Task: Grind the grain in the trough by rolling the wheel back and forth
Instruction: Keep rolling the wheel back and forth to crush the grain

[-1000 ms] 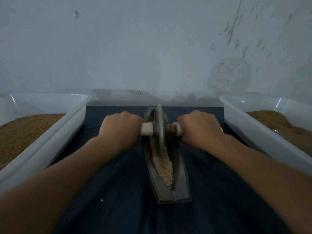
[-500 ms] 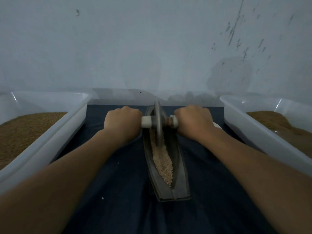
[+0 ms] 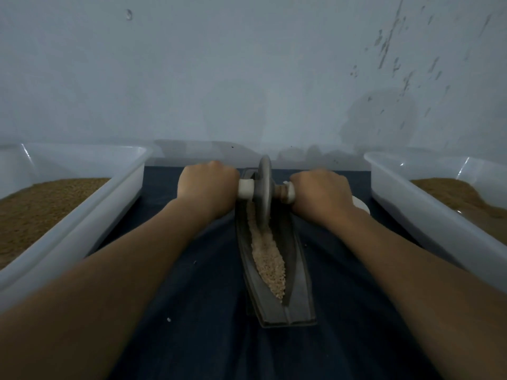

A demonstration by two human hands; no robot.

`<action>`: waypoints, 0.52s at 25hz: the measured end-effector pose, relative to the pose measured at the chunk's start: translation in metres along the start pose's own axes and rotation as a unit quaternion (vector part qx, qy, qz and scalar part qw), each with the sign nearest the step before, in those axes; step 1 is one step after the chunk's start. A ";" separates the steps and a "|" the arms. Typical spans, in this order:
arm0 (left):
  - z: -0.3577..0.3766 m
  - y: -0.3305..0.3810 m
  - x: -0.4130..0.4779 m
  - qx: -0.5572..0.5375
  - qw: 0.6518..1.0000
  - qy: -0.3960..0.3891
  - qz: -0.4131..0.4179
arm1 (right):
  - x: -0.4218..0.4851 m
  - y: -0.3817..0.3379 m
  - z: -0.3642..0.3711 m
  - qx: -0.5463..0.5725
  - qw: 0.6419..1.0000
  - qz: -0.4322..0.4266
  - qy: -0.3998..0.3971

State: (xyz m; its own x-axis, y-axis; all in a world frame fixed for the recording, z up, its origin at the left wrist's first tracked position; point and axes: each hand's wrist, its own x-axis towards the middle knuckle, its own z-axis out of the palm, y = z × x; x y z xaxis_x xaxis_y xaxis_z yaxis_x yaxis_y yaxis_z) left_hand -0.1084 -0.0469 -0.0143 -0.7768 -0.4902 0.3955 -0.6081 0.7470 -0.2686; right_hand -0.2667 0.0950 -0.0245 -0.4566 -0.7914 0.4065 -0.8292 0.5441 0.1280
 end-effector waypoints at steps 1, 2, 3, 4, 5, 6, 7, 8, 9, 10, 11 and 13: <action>-0.003 0.000 0.004 0.004 1.000 -0.007 0.004 | 0.003 0.000 0.001 0.004 1.000 0.001 -0.005; -0.007 0.001 0.001 0.002 1.000 -0.015 0.010 | -0.002 0.001 -0.001 0.003 1.000 -0.003 -0.005; -0.010 0.000 -0.009 -0.005 1.000 -0.022 0.018 | -0.012 0.003 -0.004 0.000 1.000 -0.013 -0.002; -0.012 0.000 -0.024 -0.010 0.999 -0.016 0.026 | -0.027 0.006 -0.006 -0.010 0.999 -0.031 0.012; -0.012 -0.001 -0.042 -0.007 0.999 0.006 0.037 | -0.045 0.009 -0.007 -0.030 0.997 -0.051 0.039; -0.014 -0.001 -0.060 -0.006 0.998 0.040 0.050 | -0.063 0.010 -0.011 -0.055 0.994 -0.067 0.068; -0.014 -0.002 -0.074 -0.003 0.996 0.060 0.066 | -0.077 0.011 -0.016 -0.076 0.989 -0.082 0.097; -0.016 -0.005 -0.080 0.005 0.994 0.076 0.078 | -0.084 0.012 -0.019 -0.088 0.985 -0.091 0.121; -0.014 -0.006 -0.077 0.007 0.993 0.086 0.080 | -0.084 0.012 -0.020 -0.094 0.984 -0.093 0.123; -0.009 -0.005 -0.071 -0.002 0.995 0.075 0.070 | -0.079 0.010 -0.018 -0.100 0.985 -0.085 0.112; -0.002 -0.004 -0.061 -0.022 0.998 0.051 0.043 | -0.068 0.007 -0.015 -0.099 0.989 -0.070 0.088; 0.008 -0.001 -0.032 -0.042 0.999 0.028 -0.003 | -0.029 -0.003 -0.014 -0.064 0.997 -0.032 0.031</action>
State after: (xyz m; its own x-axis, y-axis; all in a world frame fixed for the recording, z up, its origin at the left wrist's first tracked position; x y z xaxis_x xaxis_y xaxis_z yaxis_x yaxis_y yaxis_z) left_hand -0.0839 -0.0351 -0.0335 -0.7610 -0.4706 0.4465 -0.5952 0.7802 -0.1922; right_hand -0.2462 0.1206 -0.0241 -0.3795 -0.8089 0.4491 -0.8066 0.5271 0.2676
